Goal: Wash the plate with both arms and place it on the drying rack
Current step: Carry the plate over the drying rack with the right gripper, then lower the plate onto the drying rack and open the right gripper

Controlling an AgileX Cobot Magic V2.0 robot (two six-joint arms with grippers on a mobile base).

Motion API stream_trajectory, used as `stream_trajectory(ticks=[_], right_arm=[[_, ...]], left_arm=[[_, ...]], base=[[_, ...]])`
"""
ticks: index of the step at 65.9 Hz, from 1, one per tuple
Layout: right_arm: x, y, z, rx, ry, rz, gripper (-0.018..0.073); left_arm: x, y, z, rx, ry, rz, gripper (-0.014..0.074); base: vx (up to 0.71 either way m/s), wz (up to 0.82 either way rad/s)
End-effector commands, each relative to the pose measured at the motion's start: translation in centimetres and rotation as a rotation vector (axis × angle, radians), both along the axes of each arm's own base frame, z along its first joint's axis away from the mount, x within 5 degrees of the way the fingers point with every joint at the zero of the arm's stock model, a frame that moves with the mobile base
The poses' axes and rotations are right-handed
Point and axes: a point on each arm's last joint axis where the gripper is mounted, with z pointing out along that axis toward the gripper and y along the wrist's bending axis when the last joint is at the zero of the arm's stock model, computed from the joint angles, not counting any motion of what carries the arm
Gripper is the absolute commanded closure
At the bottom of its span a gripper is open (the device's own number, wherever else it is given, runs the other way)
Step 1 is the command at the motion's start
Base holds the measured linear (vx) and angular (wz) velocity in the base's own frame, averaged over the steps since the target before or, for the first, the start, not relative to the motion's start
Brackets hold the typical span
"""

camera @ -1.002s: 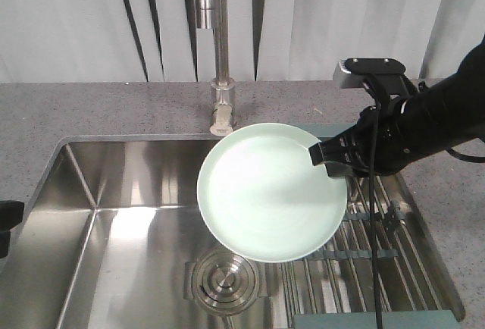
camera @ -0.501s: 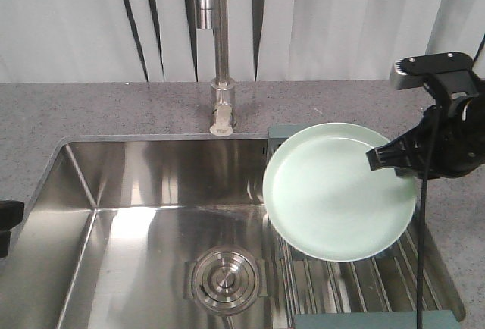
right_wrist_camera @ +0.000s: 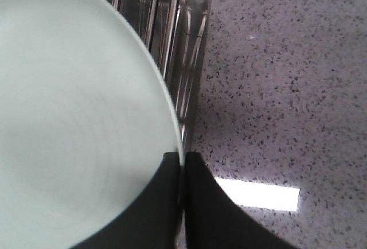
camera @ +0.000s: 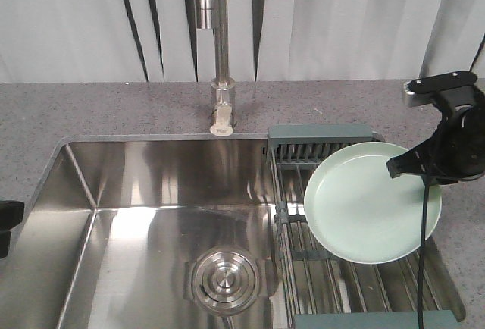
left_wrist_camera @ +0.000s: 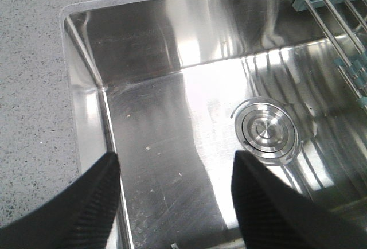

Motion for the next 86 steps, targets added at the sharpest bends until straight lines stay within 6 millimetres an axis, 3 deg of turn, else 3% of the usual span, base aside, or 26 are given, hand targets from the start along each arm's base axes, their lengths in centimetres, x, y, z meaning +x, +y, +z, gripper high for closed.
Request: stream_trajectory(ticks=[1,16,24,43,52,66,76,86], right_arm=[[1.3,0.0,0.9,-0.008,-0.075,0.008,0.0561],[3.4,0.2,-2.1,-0.008,-0.048,0.014,0.0554],[3.8,0.2,-2.7,-0.006,-0.046,0.013,0.0521],[3.8,0.3,-2.8,0.001,-0.043,0.010,0.0274],[3.2,0.5,-1.7,0.035,-0.053,0.000,0.0222],[0.1,1.7,1.5,0.099,-0.134,0.074,0.0222],[-3.5,3.4,3.1,0.119,-0.196,0.142,0.0222],[-7.4,3.9,4.1,0.145,-0.241,0.166,0.0222]], left_arm=[[0.3,-0.1,1.3,-0.032,-0.087,0.006,0.0188],[0.3,-0.1,1.3,-0.032,-0.087,0.006,0.0188],[0.3,-0.1,1.3,-0.032,-0.087,0.006,0.0188],[0.3,-0.1,1.3,-0.032,-0.087,0.006,0.0188],[0.3,-0.1,1.3,-0.032,-0.087,0.006,0.0188],[0.3,-0.1,1.3,-0.032,-0.087,0.006,0.0188],[0.3,-0.1,1.3,-0.032,-0.087,0.006,0.0188],[0.3,-0.1,1.3,-0.032,-0.087,0.006,0.0188]], base=[[0.00,0.00],[0.00,0.00],[0.00,0.00],[0.00,0.00],[0.00,0.00],[0.00,0.00],[0.00,0.00],[0.00,0.00]])
